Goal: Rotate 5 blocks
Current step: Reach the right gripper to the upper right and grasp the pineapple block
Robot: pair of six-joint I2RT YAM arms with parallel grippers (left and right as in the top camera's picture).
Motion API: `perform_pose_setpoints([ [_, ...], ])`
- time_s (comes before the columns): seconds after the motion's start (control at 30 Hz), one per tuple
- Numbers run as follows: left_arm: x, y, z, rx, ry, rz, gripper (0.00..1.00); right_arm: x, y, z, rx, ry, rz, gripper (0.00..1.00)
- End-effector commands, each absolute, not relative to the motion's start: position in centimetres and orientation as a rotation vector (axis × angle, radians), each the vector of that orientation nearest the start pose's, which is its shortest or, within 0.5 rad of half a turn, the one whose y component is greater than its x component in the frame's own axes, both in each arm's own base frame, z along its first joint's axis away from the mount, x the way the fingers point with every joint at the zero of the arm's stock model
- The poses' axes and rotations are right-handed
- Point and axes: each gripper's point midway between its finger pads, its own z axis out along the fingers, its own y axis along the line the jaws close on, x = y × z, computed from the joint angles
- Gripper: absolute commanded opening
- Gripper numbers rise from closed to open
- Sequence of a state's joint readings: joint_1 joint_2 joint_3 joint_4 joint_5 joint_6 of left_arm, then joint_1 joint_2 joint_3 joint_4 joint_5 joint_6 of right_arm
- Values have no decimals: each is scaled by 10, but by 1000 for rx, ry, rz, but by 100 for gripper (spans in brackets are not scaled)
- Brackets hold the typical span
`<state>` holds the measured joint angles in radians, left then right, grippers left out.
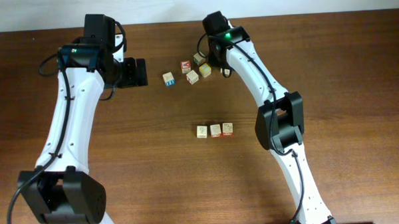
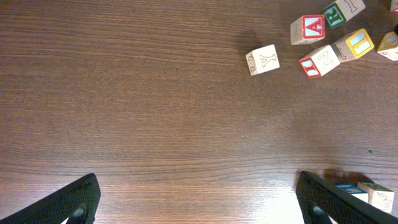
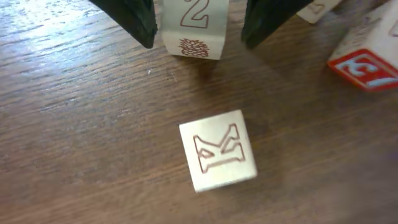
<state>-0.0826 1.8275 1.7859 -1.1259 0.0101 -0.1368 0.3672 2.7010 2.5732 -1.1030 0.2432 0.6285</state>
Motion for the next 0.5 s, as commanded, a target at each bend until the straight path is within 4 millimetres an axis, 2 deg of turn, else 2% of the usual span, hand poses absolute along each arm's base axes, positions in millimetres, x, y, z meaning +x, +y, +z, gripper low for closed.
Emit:
perform_pose_setpoints([
  [0.0,433,-36,198,-91,2723,-71,99,559,169,12,426,2734,-100,43],
  [0.2,433,-36,199,-91,2722,-71,99,556,167,11,424,2747,-111,37],
  [0.27,433,-36,198,-91,2723,-71,99,556,168,14,403,2747,-111,29],
  [0.47,433,-36,199,-91,2722,-71,99,556,171,39,275,2747,-90,28],
])
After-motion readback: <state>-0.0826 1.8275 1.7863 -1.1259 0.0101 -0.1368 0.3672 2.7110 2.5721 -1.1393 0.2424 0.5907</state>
